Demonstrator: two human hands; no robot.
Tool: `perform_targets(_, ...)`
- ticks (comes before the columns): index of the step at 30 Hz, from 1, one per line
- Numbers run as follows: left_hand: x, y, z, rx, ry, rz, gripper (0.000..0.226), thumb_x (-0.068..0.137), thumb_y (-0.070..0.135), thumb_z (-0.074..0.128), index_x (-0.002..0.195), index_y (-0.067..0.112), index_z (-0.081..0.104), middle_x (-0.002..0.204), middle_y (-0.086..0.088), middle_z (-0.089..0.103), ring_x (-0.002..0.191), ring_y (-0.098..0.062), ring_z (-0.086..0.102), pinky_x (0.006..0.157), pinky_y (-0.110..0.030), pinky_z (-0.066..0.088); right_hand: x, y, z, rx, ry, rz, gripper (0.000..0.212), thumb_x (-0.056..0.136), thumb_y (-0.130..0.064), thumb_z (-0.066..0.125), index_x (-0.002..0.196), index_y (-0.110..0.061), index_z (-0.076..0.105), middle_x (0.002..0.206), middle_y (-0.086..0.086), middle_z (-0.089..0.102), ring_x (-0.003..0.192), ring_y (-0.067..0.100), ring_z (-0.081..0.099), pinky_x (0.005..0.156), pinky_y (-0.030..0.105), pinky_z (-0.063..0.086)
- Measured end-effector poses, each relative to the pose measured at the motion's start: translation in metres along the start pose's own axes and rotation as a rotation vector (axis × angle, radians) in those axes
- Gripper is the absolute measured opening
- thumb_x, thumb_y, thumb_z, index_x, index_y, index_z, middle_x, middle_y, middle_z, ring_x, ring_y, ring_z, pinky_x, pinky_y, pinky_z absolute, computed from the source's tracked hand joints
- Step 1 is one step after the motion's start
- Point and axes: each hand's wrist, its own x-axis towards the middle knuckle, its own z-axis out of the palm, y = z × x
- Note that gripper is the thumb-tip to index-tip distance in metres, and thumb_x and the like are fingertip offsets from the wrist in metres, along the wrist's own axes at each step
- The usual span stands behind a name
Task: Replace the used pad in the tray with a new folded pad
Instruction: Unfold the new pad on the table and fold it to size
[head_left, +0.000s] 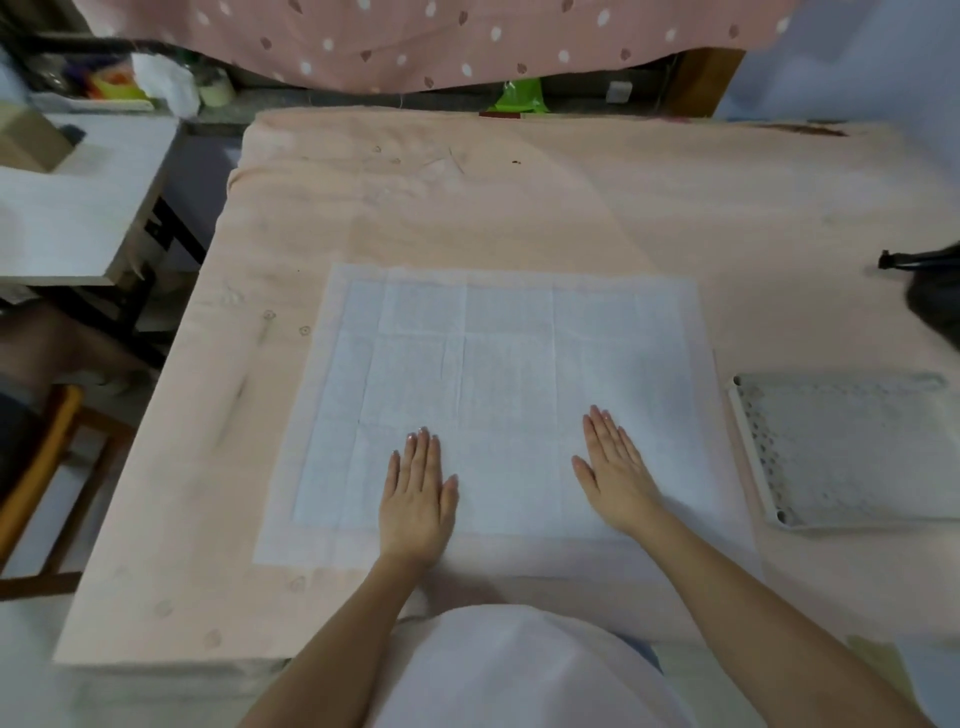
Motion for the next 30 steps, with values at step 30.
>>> perform_targets(30,-0.051,0.021,0.0,0.259,0.069,0.586,0.06,0.075,0.046,0.072,0.123,0.011,0.062,0.132,-0.009,0.058,0.124,-0.024,0.053,0.099,-0.043,0.047,-0.07,-0.048,-0.003,-0.01,0.016,-0.434,0.049,0.097,-0.04,0.045,0.143,-0.026,0.04,0.155,-0.007,0.025,0.144,0.01,0.018,0.118,0.03,0.004)
